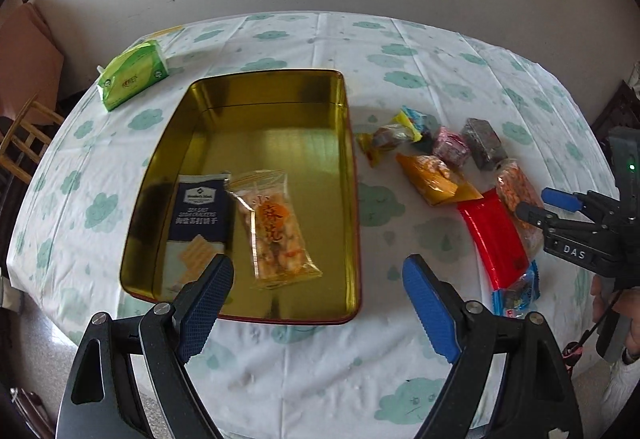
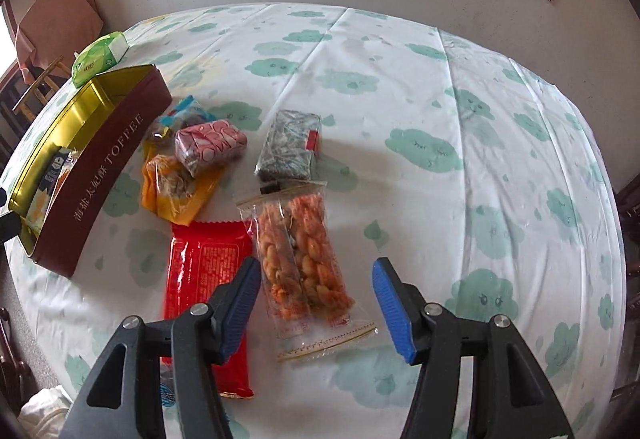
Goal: Organize snacks
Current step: 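Grasp the red wrapped snack with left while right grasps the peanut bag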
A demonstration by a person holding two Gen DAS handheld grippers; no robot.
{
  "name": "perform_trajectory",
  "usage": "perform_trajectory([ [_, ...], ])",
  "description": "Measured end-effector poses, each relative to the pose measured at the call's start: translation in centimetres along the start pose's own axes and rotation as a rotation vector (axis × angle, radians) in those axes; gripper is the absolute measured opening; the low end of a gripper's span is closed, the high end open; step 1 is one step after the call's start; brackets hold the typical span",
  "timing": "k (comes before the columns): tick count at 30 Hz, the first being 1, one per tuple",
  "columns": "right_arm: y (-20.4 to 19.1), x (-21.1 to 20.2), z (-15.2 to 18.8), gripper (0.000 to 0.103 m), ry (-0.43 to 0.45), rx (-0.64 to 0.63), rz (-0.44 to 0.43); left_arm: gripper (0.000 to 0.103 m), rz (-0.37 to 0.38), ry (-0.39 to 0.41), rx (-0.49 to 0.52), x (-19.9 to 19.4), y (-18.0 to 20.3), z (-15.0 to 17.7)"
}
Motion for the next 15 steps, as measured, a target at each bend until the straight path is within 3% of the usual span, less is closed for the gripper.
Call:
perform_trajectory([
  [11,-0.2,1.3,-0.3,0.06,0.054,-0.028,-0.043,0.084,0.043,-0.071,0.086,2.6,6.9,-0.8],
  [15,0.7,0.9,0.3,0.043,0.083,-0.01,-0.038,0.084,0.075,-0.095,0.079,3.2,8.6,-1.5],
])
Point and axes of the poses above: each gripper's, at about its wrist camera, not at the fingertips, and x roughly the way its jaws point, y to its right, z to its underside, the point moved 7 cm from there along x, roughly the way its jaws point, and after that the axes turned 11 degrees about -y, right-handed, at the moved point
